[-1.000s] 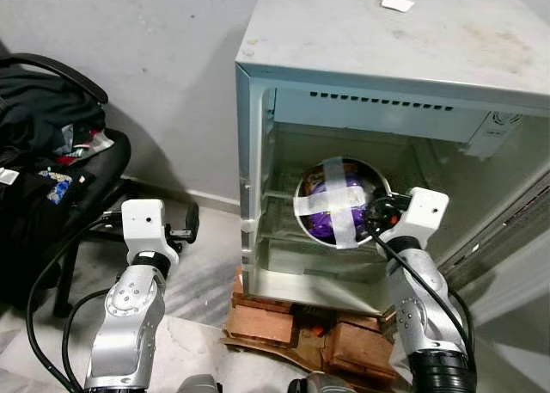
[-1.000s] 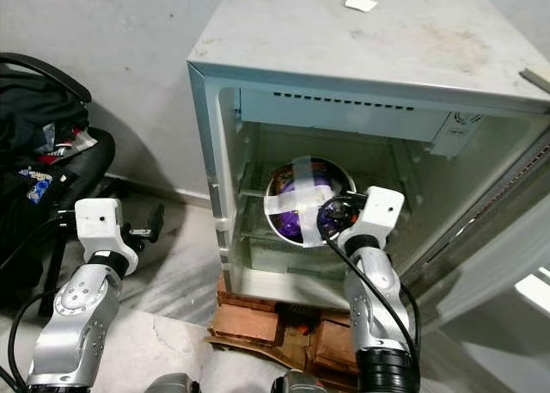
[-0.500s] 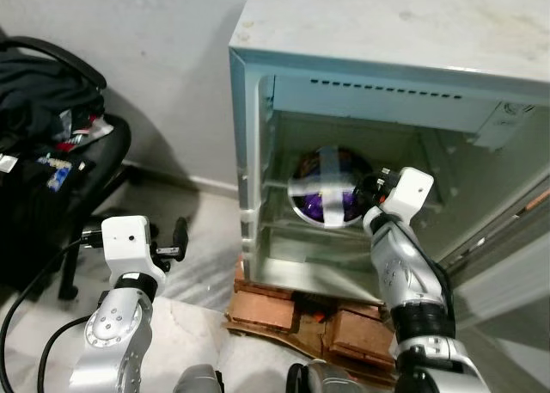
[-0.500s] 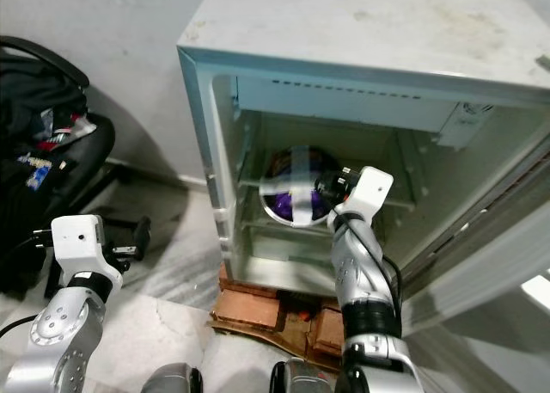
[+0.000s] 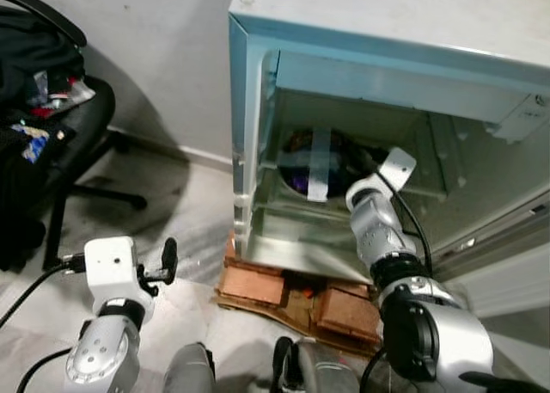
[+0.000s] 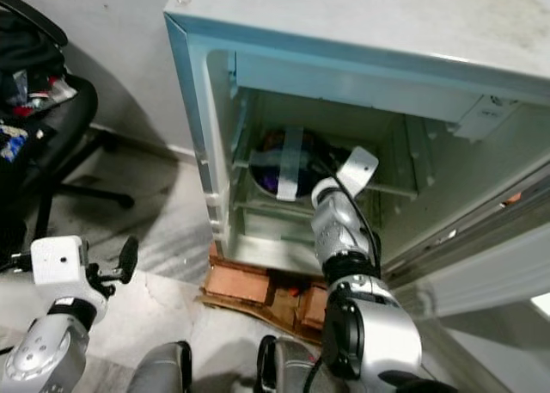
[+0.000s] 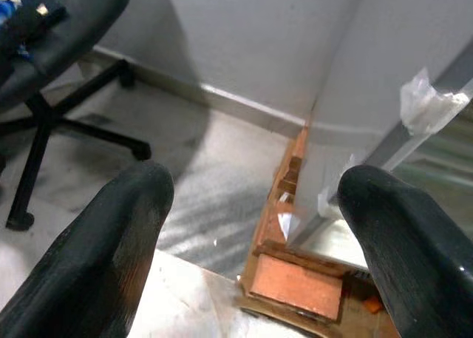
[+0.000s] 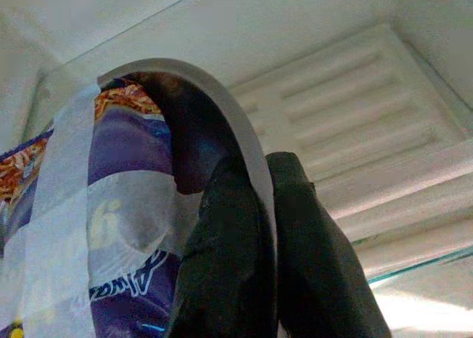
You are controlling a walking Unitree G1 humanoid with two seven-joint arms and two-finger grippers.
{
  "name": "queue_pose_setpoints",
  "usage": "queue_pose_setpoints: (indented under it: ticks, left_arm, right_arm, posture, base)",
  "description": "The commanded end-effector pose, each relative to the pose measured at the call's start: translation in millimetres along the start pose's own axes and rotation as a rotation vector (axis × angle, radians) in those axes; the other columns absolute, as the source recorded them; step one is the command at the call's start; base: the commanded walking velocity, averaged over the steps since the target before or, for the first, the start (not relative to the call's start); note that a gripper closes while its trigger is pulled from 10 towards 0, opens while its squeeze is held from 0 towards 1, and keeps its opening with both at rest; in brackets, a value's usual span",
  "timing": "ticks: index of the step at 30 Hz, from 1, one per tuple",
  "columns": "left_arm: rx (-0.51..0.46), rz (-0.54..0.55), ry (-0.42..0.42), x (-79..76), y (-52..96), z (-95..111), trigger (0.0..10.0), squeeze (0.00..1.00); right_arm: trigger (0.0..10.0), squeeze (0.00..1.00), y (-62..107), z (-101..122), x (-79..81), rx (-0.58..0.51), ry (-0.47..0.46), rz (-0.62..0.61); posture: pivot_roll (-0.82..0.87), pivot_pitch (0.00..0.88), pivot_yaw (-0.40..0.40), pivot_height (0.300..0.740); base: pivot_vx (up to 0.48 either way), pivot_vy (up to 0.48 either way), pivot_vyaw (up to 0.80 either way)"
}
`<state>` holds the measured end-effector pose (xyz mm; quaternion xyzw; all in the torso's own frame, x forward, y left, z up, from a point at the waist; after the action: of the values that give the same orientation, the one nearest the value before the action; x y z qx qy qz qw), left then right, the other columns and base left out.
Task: Restocking fridge
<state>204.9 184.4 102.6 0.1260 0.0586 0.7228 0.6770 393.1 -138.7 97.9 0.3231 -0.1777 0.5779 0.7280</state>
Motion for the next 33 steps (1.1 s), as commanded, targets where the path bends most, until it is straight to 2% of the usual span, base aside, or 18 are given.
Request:
queue_pose_setpoints:
  ticks: [1,3,4,5,6,7,10,12,24,25,29,30,33]
  left_arm:
    - [0.007,0.011,-0.004,0.9,5.6,1,10.0,0.00]
    - [0.013,0.012,-0.002,-0.4,10.1,0,10.0,0.00]
    - [0.018,0.014,0.002,-0.7,11.4,0,10.0,0.00]
    - [0.018,0.014,0.002,-0.7,11.4,0,10.0,0.00]
    - [0.028,0.018,0.007,-1.7,14.8,-1,10.0,0.00]
    - [0.028,0.018,0.007,-1.7,14.8,-1,10.0,0.00]
    - [0.039,0.027,0.017,-3.6,18.3,-1,10.0,0.00]
    - [0.040,0.028,0.020,-4.3,19.3,-1,10.0,0.00]
    - [0.054,0.046,0.049,-10.3,21.4,-1,10.0,0.00]
    - [0.054,0.046,0.050,-10.5,21.3,-1,10.0,0.00]
    - [0.053,0.055,0.054,-10.6,20.8,0,10.0,0.00]
    - [0.052,0.061,0.056,-10.4,21.0,0,10.0,0.00]
    - [0.054,0.066,0.058,-10.4,21.9,0,10.0,0.00]
  right_arm:
    - [10.0,0.00,0.1,-4,-7.4,0.013,-0.040,-0.051]
    - [10.0,0.00,-0.3,-7,-2.5,0.025,-0.077,-0.058]
    - [10.0,0.00,-0.8,-9,2.0,0.035,-0.125,-0.068]
    - [10.0,0.00,-0.8,-9,2.0,0.035,-0.125,-0.068]
    - [10.0,0.00,-2.1,-10,8.8,0.044,-0.188,-0.079]
    - [10.0,0.00,-2.1,-10,8.8,0.044,-0.188,-0.079]
    - [10.0,0.00,-3.9,-9,27.7,0.055,-0.308,-0.081]
    - [10.0,0.00,-4.2,-8,34.2,0.057,-0.359,-0.081]
    - [10.0,0.00,-4.6,-2,63.9,0.067,-0.556,-0.049]
    - [10.0,0.00,-4.7,-1,64.9,0.063,-0.559,-0.044]
    - [10.0,0.00,-6.4,8,66.6,0.029,-0.490,-0.023]
    - [10.0,0.00,-7.8,16,66.7,0.000,-0.447,-0.012]
    - [10.0,0.00,-9.0,23,64.7,-0.029,-0.410,-0.015]
  posture:
    - [0.25,0.302,-0.114,0.740]
    - [0.26,0.310,-0.122,0.740]
    - [0.26,0.315,-0.127,0.740]
    - [0.26,0.315,-0.127,0.740]
    - [0.27,0.321,-0.138,0.740]
    - [0.27,0.321,-0.138,0.740]
    - [0.28,0.329,-0.151,0.740]
    - [0.28,0.334,-0.156,0.740]
    - [0.28,0.344,-0.182,0.740]
    - [0.28,0.344,-0.182,0.740]
    - [0.28,0.349,-0.186,0.740]
    - [0.28,0.353,-0.188,0.740]
    - [0.28,0.356,-0.190,0.740]
  base:
    - [0.000,0.000,0.00]
    - [0.000,0.000,0.00]
    - [0.000,0.000,0.00]
    - [0.000,0.000,0.00]
    - [0.000,0.000,0.00]
    - [0.000,0.000,0.00]
    - [0.000,0.000,0.00]
    - [0.000,0.000,0.00]
    - [0.000,0.000,0.00]
    - [0.000,0.000,0.00]
    - [0.000,0.000,0.00]
    - [0.000,0.000,0.00]
    - [0.000,0.000,0.00]
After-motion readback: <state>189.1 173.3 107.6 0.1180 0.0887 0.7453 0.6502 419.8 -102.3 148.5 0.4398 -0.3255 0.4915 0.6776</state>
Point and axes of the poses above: a point about 5 cm out from each wrist's last joint towards the gripper, its own y axis pointing back from the gripper into the wrist, its own z axis along the axis of the wrist's last joint, x = y × z, the point moved 2 cm from there along -y, pointing out of the wrist towards the gripper, and after that the axes turned 9 degrees about -y, right-handed, at the moved point
